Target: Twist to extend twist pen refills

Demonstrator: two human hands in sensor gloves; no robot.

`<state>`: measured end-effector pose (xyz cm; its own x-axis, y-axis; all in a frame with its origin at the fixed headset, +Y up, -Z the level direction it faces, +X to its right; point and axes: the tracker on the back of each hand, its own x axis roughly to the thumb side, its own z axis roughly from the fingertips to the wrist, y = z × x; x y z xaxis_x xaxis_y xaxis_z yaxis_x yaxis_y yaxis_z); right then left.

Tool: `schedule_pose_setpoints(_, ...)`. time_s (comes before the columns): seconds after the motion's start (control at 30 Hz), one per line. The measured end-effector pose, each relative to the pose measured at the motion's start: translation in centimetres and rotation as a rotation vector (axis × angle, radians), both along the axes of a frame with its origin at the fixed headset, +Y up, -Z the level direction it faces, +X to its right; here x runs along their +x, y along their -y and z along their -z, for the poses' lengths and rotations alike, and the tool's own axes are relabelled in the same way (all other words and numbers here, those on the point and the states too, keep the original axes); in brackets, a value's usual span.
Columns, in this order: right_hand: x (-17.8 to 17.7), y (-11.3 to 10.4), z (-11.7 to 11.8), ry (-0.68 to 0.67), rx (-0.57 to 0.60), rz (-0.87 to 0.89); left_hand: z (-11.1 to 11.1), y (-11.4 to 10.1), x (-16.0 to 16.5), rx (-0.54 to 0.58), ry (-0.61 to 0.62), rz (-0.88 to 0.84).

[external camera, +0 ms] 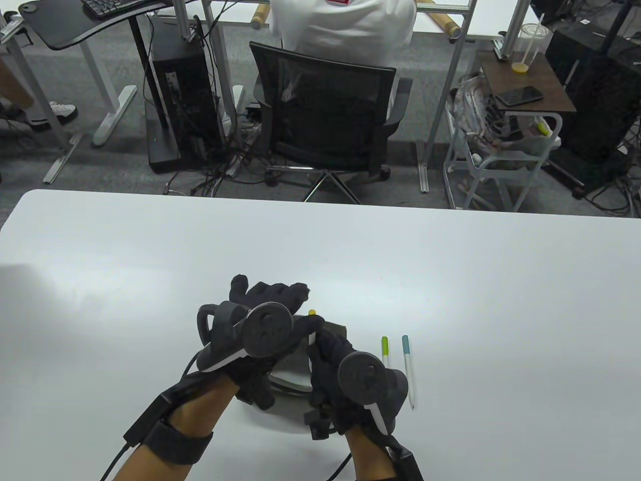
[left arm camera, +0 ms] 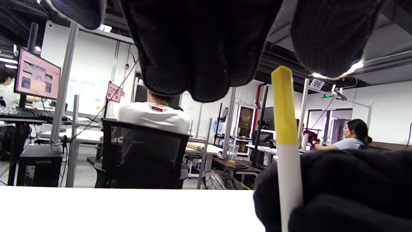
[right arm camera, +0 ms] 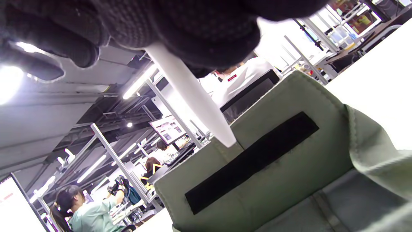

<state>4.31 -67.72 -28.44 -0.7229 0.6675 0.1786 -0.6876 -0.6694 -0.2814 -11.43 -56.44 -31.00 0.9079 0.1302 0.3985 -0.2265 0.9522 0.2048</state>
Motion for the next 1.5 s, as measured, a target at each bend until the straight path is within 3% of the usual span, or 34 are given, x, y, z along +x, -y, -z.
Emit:
schedule_pose_setpoints(0.17, -0.1, 0.0, 0.0, -0.001, 0.004, 0.001, -0.1, 0.2, 0.5, 0.050, 0.009, -0.024)
schedule_pose_setpoints(0.53, -0.2, -0.1, -0.1, -0.013, 0.007, 0.007, -0.1, 0.1, 0.4, 0.008, 0.028, -0.039)
schedule_pose_setpoints(1.0, -0.1, 0.0, 0.0, -0.012, -0.007, 0.014, 0.0, 0.8, 0.1, 0.026, 0.132, -0.081)
schedule_pose_setpoints(1.5, -0.1, 0.3, 0.1, -0.022, -0.020, 0.003, 0.5, 2.0, -0.7, -0.033, 0.228, -0.170)
